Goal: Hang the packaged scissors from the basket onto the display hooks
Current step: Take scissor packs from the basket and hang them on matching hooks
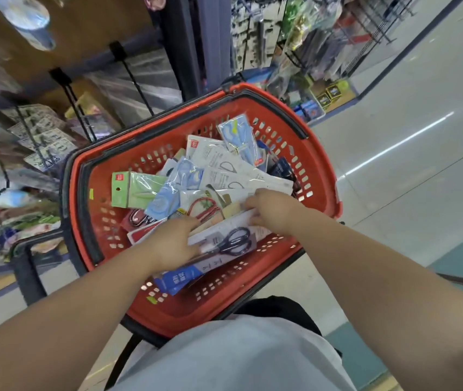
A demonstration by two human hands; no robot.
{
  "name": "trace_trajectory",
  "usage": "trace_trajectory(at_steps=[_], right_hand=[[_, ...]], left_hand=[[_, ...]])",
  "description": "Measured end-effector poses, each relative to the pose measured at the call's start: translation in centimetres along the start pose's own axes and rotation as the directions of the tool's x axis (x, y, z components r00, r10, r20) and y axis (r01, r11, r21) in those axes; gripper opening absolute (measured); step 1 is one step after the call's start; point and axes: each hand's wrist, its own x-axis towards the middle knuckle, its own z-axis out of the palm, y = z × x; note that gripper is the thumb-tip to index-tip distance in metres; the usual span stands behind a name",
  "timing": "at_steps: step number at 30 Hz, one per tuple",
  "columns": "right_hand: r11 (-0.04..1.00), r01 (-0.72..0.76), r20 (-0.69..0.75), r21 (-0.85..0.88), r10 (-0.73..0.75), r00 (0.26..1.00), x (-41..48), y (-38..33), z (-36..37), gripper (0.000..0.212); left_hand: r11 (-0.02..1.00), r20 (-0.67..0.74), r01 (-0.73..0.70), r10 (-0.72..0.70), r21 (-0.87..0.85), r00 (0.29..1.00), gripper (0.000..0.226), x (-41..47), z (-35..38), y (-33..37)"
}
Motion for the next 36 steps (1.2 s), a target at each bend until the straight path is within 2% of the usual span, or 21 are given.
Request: trace_trajectory(at_steps=[3,5,6,8,9,10,12,13,15,17,18,21,23,25,27,28,29,30,31,33,36], right_hand=[[0.997,0.068,-0.102,-0.039,-0.072,0.992,0.1,-1.0,-3.2,0.042],[0.995,0.103,-0.267,-0.014,-0.103,0.958,0.0,-1.9,-5.4,0.045],[0.992,0.118,-0.392,0.05,-0.089,0.916,-0.1,-2.5,-6.3,0.051],[0.943,0.157,-0.608,0.293,0.057,0.792,-0.6,-3.9,-7.5,0.074],[0.865,0.188,-0.618,0.465,0.166,0.768,-0.8,-4.6,-7.9,0.088],[0.731,0.205,-0.54,0.651,0.256,0.802,-1.0,-5.4,-8.0,0.1],[0.433,0.14,-0.273,0.89,0.26,0.926,-1.1,-7.3,-7.7,0.106],[0.358,0.106,-0.184,0.928,0.193,0.964,-1.0,-8.2,-7.3,0.096],[0.315,0.174,-0.206,0.933,0.071,0.976,-0.5,-10.0,-5.9,0.063],[0.345,0.266,-0.3,0.9,0.045,0.953,-0.3,-11.7,-4.9,0.038],[0.375,0.289,-0.324,0.881,0.033,0.945,-0.2,-12.4,-4.6,0.034],[0.471,0.326,-0.351,0.82,-0.036,0.935,-0.1,-13.4,-4.1,0.048],[0.554,0.342,-0.338,0.759,-0.114,0.934,0.1,-13.3,-3.7,0.05],[0.613,0.354,-0.301,0.706,-0.193,0.934,0.4,-12.9,-3.4,0.042],[0.646,0.314,-0.248,0.696,-0.194,0.949,0.8,-11.8,-3.5,0.041],[0.713,0.269,-0.217,0.648,-0.166,0.962,1.4,-10.7,-3.3,0.047],[0.831,0.211,-0.193,0.514,-0.127,0.973,2.0,-9.5,-3.1,0.056],[0.948,0.141,-0.172,0.287,-0.094,0.981,2.5,-8.3,-2.6,0.068],[0.994,0.092,-0.143,0.067,-0.081,0.986,2.9,-7.6,-2.0,0.084],[0.98,0.064,-0.127,-0.189,-0.089,0.988,3.3,-7.2,-0.5,0.11],[0.951,0.018,-0.176,-0.309,-0.076,0.981,3.9,-7.7,1.4,0.11]], left_hand=[[0.994,-0.069,-0.032,0.025,-0.1,0.997,0.026,-1.7,-2.8,-0.4],[0.98,-0.139,-0.041,0.014,-0.193,0.99,0.031,-2.8,-4.8,-0.5],[0.968,-0.178,-0.044,0.0,-0.245,0.984,0.032,-3.3,-5.6,-0.6],[0.914,-0.252,-0.041,-0.068,-0.403,0.965,0.025,-3.9,-6.6,-0.6],[0.843,-0.282,-0.054,-0.118,-0.535,0.952,0.022,-4.2,-6.8,-0.5],[0.738,-0.301,-0.075,-0.177,-0.671,0.937,0.024,-4.5,-6.9,-0.3],[0.523,-0.313,-0.137,-0.264,-0.841,0.912,0.027,-5.0,-6.8,0.0],[0.441,-0.303,-0.161,-0.275,-0.883,0.912,0.028,-5.1,-6.7,0.1],[0.35,-0.269,-0.176,-0.236,-0.92,0.934,0.037,-5.3,-6.6,0.2],[0.313,-0.237,-0.168,-0.199,-0.935,0.951,0.058,-5.5,-6.6,-0.2],[0.287,-0.22,-0.157,-0.202,-0.945,0.954,0.064,-5.7,-6.6,-0.6],[0.154,-0.189,-0.157,-0.228,-0.976,0.955,0.07,-6.5,-6.3,-0.9],[0.056,-0.209,-0.202,-0.31,-0.978,0.927,0.06,-6.8,-5.8,-0.4],[0.069,-0.257,-0.251,-0.403,-0.966,0.879,0.045,-7.1,-5.4,0.0],[0.162,-0.293,-0.245,-0.495,-0.956,0.818,0.037,-7.7,-5.3,-0.1],[0.211,-0.313,-0.234,-0.533,-0.949,0.786,0.036,-8.0,-5.3,-0.5],[0.25,-0.334,-0.23,-0.562,-0.941,0.756,0.037,-8.4,-5.4,-0.8],[0.276,-0.354,-0.231,-0.589,-0.933,0.726,0.039,-8.9,-5.5,-1.3],[0.288,-0.37,-0.239,-0.615,-0.928,0.696,0.041,-9.4,-5.7,-1.7],[0.285,-0.389,-0.266,-0.666,-0.921,0.636,0.043,-10.3,-6.0,-2.4],[0.286,-0.404,-0.289,-0.711,-0.914,0.575,0.035,-11.2,-6.2,-3.1]])
